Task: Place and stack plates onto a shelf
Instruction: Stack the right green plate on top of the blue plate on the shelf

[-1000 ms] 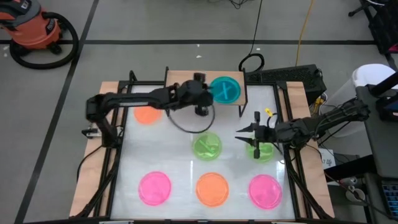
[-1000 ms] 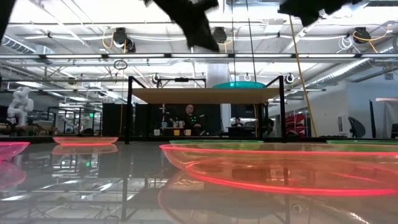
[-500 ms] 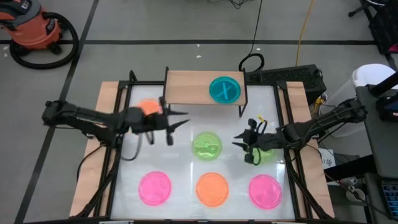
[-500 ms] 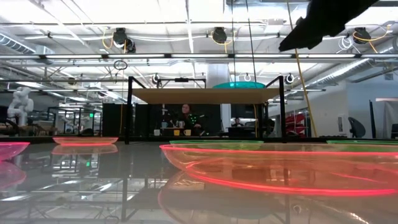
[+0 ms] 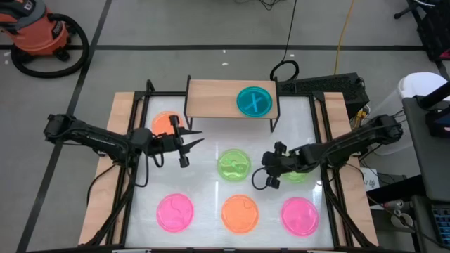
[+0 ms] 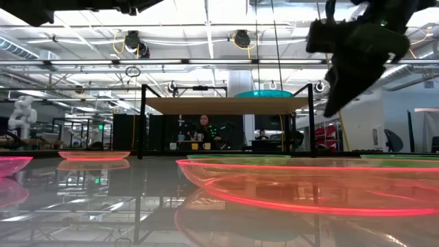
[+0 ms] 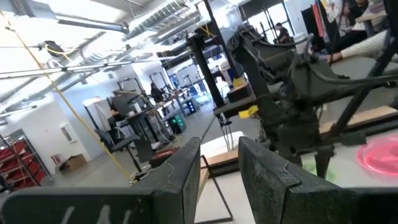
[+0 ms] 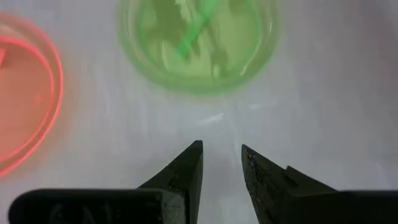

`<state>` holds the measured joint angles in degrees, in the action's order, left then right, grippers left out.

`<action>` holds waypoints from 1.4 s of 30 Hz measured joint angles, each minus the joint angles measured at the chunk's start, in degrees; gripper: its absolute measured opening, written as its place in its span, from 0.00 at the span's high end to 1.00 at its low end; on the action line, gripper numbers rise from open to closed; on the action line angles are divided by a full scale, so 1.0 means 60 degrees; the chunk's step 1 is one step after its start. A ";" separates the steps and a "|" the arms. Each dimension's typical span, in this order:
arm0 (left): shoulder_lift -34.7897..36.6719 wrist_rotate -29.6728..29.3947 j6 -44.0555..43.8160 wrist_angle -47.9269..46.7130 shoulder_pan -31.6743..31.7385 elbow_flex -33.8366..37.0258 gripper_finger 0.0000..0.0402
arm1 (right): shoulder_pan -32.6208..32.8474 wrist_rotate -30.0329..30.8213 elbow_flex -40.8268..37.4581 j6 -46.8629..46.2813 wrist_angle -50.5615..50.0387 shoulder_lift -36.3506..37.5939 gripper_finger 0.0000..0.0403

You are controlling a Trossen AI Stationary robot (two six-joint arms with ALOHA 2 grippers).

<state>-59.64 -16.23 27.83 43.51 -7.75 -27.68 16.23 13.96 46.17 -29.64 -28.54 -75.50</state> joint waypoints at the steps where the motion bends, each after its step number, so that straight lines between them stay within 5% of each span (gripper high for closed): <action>1: -0.0007 0.0008 0.0000 -0.0030 0.0000 0.0000 0.71 | 0.0002 -0.0158 0.0000 -0.0229 -0.0119 -0.0004 0.77; 19: -0.0003 0.0018 -0.0463 -0.0277 0.0115 0.0000 0.71 | 0.1164 -0.0366 0.0000 -0.2454 -0.2631 -0.0004 0.77; 30: -0.0003 0.0018 -0.0750 -0.0380 0.0127 -0.0004 0.71 | 0.2168 -0.0365 -0.0684 -0.4250 -0.2550 -0.0011 0.77; 42: -0.0003 0.0018 -0.0754 -0.0377 0.0127 -0.0007 0.71 | 0.2601 -0.0357 -0.0823 -0.4226 -0.2044 -0.0691 0.77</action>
<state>-59.66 -16.12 23.31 41.25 -6.98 -27.73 31.83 11.81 41.23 -54.99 -40.81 -79.65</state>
